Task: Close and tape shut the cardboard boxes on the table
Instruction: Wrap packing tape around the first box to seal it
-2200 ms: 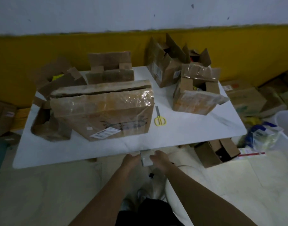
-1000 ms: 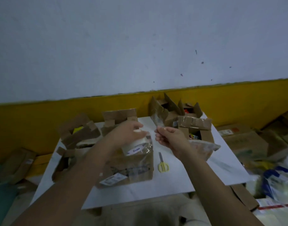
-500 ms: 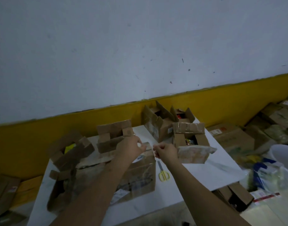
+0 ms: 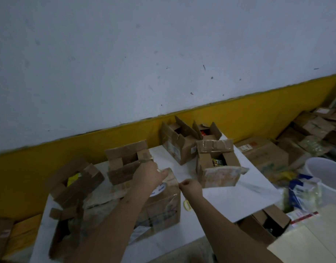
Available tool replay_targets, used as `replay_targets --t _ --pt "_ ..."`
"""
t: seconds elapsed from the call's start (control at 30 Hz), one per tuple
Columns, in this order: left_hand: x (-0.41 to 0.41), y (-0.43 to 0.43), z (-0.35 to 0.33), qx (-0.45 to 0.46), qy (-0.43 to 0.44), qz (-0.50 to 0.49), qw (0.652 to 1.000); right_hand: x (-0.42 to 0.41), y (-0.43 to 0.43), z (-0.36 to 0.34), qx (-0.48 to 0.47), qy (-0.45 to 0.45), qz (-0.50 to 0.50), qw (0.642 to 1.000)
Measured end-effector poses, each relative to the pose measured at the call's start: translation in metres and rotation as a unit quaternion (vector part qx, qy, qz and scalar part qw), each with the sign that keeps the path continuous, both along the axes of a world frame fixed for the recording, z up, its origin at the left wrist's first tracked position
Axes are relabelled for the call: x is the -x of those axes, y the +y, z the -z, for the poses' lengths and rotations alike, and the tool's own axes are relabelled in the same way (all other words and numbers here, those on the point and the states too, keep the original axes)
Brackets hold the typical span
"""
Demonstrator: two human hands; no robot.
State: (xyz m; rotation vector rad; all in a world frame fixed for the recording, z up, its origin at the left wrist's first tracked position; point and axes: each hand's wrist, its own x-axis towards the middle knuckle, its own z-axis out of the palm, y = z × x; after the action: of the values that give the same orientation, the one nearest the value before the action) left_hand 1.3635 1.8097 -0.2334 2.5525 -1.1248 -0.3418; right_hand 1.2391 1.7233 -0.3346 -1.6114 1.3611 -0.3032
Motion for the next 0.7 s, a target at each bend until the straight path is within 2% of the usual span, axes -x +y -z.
replay_targets --t 0.07,0.13,0.23,0.3,0.43,0.5,0.6,0.63,0.7 --pt "0.0 0.001 0.002 -0.006 0.003 0.006 1.0 0.004 0.007 0.009 -0.028 0.013 0.012 0.999" --pt "0.0 0.002 0.005 -0.002 0.005 0.013 1.0 0.005 0.011 0.01 0.023 0.023 0.031 0.999" --pt "0.0 0.002 0.006 0.009 0.005 0.019 1.0 -0.004 0.013 -0.012 0.111 -0.032 0.062 0.991" --pt "-0.003 0.001 0.005 -0.001 0.002 0.015 1.0 -0.018 0.013 -0.024 0.125 -0.048 -0.013 0.991" --pt "-0.006 0.001 0.005 0.005 -0.011 0.036 0.999 -0.031 0.019 -0.032 0.083 -0.005 -0.15 0.985" --pt "-0.01 0.006 0.004 0.034 0.024 0.058 0.997 -0.029 0.018 -0.034 0.124 0.035 -0.209 0.97" --pt "-0.026 0.016 0.003 0.071 0.154 0.097 0.981 -0.031 0.017 -0.034 0.158 0.059 -0.226 0.959" --pt "-0.032 0.02 0.0 0.068 0.167 0.119 0.976 -0.033 0.017 -0.033 0.159 0.065 -0.219 0.961" --pt "-0.049 0.032 -0.008 0.026 0.124 0.174 0.977 -0.035 0.018 -0.028 0.151 0.076 -0.184 0.968"
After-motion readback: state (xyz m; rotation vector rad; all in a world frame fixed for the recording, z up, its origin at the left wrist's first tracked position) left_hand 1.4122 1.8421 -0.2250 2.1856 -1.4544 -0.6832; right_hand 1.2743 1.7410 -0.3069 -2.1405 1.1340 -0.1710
